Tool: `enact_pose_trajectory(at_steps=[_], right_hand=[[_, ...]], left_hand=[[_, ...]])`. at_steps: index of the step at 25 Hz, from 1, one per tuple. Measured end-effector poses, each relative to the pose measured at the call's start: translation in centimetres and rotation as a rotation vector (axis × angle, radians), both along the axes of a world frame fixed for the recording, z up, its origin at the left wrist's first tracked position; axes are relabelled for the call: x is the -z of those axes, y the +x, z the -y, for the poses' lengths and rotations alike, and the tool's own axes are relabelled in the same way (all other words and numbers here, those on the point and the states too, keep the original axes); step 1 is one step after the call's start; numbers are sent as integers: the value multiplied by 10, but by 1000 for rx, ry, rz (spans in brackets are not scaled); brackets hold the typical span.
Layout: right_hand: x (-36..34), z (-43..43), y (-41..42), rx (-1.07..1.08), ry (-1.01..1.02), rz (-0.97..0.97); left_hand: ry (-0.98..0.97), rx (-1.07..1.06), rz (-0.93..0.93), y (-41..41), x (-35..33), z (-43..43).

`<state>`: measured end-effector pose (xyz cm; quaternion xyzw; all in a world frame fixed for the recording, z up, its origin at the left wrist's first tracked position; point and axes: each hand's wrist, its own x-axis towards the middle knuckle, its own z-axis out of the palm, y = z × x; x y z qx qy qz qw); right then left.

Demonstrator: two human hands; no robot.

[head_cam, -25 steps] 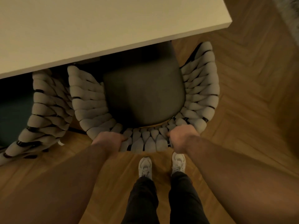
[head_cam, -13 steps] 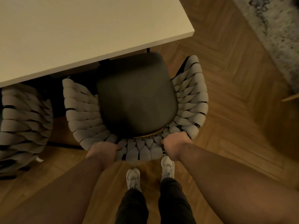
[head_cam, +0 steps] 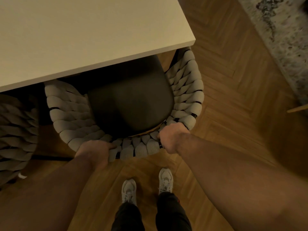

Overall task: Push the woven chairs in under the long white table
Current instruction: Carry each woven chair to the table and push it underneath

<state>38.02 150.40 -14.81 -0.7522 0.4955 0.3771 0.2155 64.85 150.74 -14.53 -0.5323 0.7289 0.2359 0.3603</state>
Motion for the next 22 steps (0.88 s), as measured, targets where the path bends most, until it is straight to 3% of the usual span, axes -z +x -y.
enact_pose_trajectory(at_steps=[10, 18, 22], right_hand=[[4, 1, -2, -38, 67, 32], [11, -5, 0, 12, 14, 16], [8, -8, 12, 51, -17, -95]], left_hand=[[88, -25, 65, -6, -4, 5], [127, 73, 128, -5, 6, 7], [130, -1, 177, -4, 12, 5]])
